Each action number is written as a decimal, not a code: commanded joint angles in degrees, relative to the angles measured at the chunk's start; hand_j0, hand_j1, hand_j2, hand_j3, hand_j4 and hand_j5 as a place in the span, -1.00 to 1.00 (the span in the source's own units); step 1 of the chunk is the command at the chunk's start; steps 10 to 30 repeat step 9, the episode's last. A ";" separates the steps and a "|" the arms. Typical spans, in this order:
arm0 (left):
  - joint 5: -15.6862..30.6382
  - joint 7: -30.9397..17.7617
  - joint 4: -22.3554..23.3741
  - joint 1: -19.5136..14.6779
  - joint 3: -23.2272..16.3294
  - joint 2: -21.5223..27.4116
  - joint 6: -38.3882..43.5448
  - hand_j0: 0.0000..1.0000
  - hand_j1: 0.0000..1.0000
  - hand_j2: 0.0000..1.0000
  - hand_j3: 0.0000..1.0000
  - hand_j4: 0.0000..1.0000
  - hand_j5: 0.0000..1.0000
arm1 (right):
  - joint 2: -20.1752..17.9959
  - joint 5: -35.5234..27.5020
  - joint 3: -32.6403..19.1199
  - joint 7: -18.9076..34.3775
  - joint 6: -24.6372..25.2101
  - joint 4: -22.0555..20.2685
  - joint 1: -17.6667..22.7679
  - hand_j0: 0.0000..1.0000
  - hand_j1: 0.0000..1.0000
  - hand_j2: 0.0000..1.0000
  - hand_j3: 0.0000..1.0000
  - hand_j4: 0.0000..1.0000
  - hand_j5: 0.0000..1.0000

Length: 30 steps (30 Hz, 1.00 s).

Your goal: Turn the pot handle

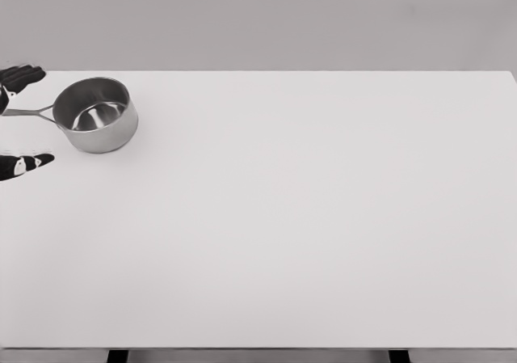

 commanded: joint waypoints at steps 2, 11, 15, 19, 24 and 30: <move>-0.59 -1.74 -0.30 0.62 -5.51 0.51 -0.19 1.00 1.00 1.00 1.00 1.00 1.00 | 0.00 0.01 0.00 0.01 0.01 0.01 0.00 1.00 1.00 1.00 1.00 1.00 1.00; -4.64 -1.92 -0.30 0.62 -9.03 0.51 -0.19 1.00 1.00 1.00 1.00 1.00 1.00 | 0.00 0.01 0.00 0.01 0.01 0.01 0.00 1.00 1.00 1.00 1.00 1.00 1.00; -4.64 -1.92 -0.30 0.62 -9.03 0.51 -0.19 1.00 1.00 1.00 1.00 1.00 1.00 | 0.00 0.01 0.00 0.01 0.01 0.01 0.00 1.00 1.00 1.00 1.00 1.00 1.00; -4.64 -1.92 -0.30 0.62 -9.03 0.51 -0.19 1.00 1.00 1.00 1.00 1.00 1.00 | 0.00 0.01 0.00 0.01 0.01 0.01 0.00 1.00 1.00 1.00 1.00 1.00 1.00; -4.64 -1.92 -0.30 0.62 -9.03 0.51 -0.19 1.00 1.00 1.00 1.00 1.00 1.00 | 0.00 0.01 0.00 0.01 0.01 0.01 0.00 1.00 1.00 1.00 1.00 1.00 1.00; -4.64 -1.92 -0.30 0.62 -9.03 0.51 -0.19 1.00 1.00 1.00 1.00 1.00 1.00 | 0.00 0.01 0.00 0.01 0.01 0.01 0.00 1.00 1.00 1.00 1.00 1.00 1.00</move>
